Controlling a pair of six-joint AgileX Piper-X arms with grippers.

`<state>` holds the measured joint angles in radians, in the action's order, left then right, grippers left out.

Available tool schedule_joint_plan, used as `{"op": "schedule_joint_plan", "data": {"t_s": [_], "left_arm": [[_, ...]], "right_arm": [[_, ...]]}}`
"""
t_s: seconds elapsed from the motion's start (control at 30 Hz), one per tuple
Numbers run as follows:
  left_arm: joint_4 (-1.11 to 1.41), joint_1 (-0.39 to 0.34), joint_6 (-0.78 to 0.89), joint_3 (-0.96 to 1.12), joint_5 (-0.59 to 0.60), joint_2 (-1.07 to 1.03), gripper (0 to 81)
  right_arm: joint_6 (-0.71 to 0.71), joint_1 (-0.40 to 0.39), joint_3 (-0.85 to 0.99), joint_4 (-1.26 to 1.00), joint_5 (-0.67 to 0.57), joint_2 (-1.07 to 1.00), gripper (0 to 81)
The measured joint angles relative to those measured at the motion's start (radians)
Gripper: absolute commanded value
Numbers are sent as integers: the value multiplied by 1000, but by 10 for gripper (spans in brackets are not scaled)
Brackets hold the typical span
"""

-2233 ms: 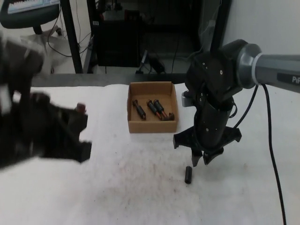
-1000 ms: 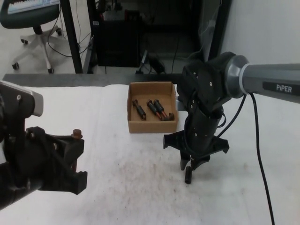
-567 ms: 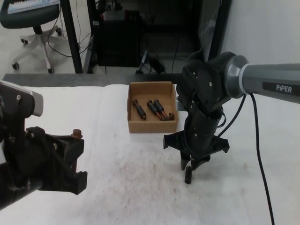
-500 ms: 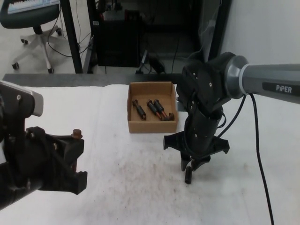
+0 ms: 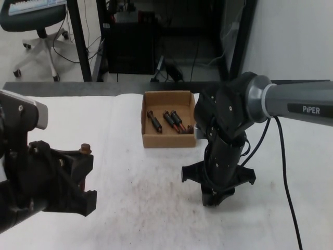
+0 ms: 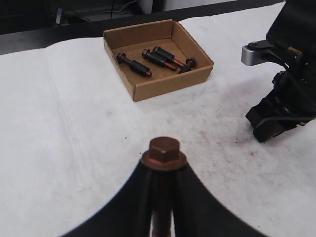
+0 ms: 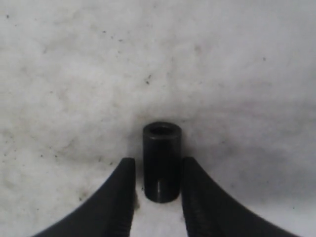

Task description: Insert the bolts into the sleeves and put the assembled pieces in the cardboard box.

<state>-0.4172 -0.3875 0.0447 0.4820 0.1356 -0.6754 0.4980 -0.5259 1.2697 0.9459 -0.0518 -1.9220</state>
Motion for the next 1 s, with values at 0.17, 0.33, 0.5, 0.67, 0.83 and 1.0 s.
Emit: {"op": "schedule_joint_plan", "data": {"t_s": [0.17,0.33,0.5,0.67,0.83,1.0], "left_arm": [[0,0,0,0,0,0,3],[0,0,0,0,0,0,3],[0,0,0,0,0,0,3],[0,0,0,0,0,0,3],[0,0,0,0,0,0,3],[0,0,0,0,0,0,3]], "right_arm": [[-9,0,0,-14,0,0,300],[-65,0,0,-37,0,0,300],[-119,0,0,-41,0,0,300],[-152,0,0,-45,0,0,300],[-238,0,0,-45,0,0,300],[-272,0,0,-45,0,0,300]]}}
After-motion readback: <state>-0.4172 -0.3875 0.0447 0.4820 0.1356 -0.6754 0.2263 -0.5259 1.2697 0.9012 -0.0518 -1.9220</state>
